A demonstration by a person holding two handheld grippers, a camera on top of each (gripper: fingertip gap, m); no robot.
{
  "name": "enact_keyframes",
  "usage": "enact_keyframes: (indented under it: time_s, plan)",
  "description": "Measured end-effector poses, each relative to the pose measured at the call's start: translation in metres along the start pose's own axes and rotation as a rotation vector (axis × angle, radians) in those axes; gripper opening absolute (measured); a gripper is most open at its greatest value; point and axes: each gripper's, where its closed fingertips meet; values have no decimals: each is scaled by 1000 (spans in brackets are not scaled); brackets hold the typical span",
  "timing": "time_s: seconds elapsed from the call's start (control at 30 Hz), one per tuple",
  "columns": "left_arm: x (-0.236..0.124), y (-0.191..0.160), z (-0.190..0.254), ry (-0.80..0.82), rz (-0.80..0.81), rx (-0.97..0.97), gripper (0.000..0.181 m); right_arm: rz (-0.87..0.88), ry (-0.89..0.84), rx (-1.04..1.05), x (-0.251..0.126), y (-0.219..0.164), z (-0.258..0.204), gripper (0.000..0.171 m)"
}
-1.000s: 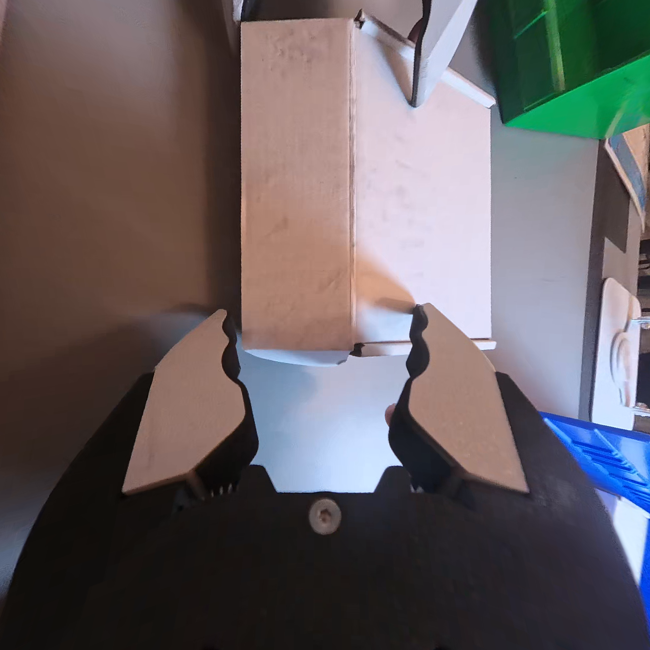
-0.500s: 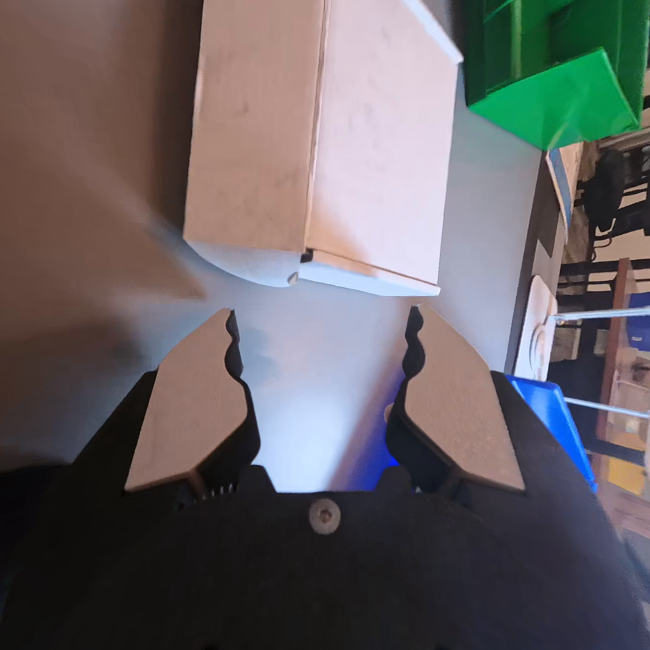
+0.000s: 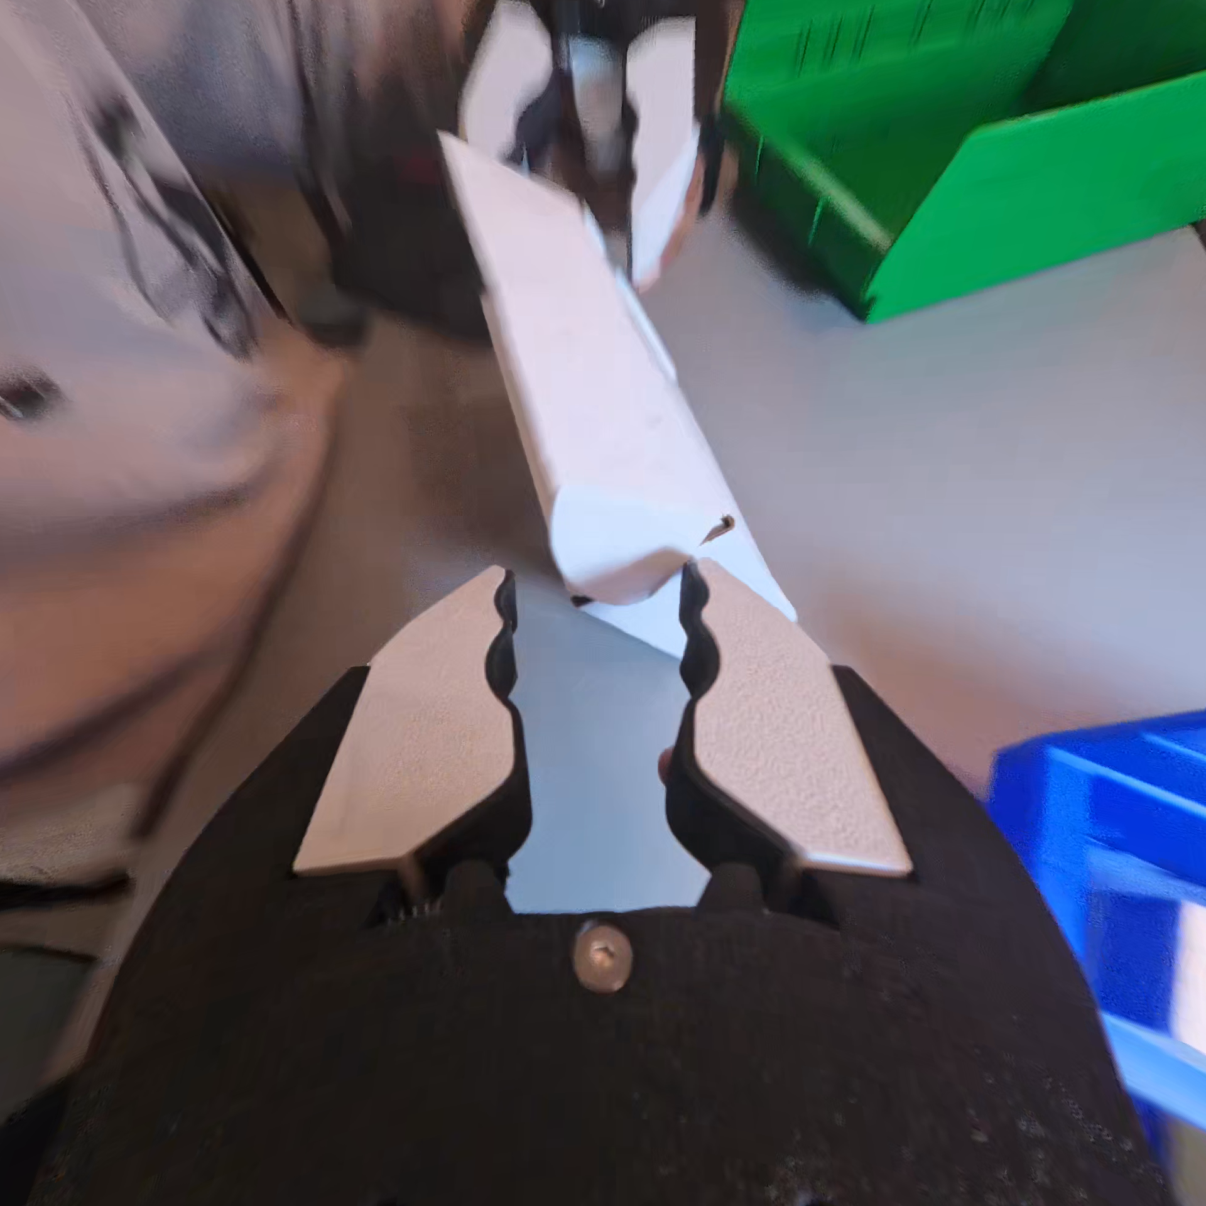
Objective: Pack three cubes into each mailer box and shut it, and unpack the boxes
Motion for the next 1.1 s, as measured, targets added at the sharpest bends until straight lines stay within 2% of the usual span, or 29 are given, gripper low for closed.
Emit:
enact_keyframes:
  time_s: [0.03, 0.2, 0.4, 0.53, 0.67, 0.73, 0.83, 0.9, 0.93, 1.1]
  plan:
    - [-1, 3, -3, -16, 46, -42, 55, 53, 58, 68, -1, 6, -1, 48]
    - [-2, 0, -20, -37, 148, -190, 59, 198, 82, 204, 3, 7, 15, 51]
    - [-19, 1, -36, 91, 127, -134, 53, 228, 98, 249, -4, -1, 5, 52]
    - [-24, 12, -36, 110, 108, -56, 59, 166, 36, 180, -11, -7, 5, 56]
    - [-19, 19, -36, 56, 82, -6, 65, 163, -15, 93, -23, 8, 17, 67]
    - [-13, 19, -35, 9, 52, 27, 65, 159, -5, 57, -21, 17, 19, 67]
    - [-5, 17, -35, -17, 4, 73, 59, 162, 17, 20, -13, 27, 20, 56]
    - [-3, 18, -36, -15, -10, 96, 42, 172, 39, 14, -8, 29, 18, 40]
    - [-3, 20, -38, -3, -2, 94, 39, 188, 46, 25, -7, 31, 18, 30]
    - [-6, 20, -53, 84, 46, 27, 34, 234, 37, 169, -7, 36, 23, 29]
Point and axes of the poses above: each gripper's, where its closed fingertips meet, x out along the fingers, y out of its top, z = x × y across the jaws, and after that the axes turned 13 degrees about x, right-handed
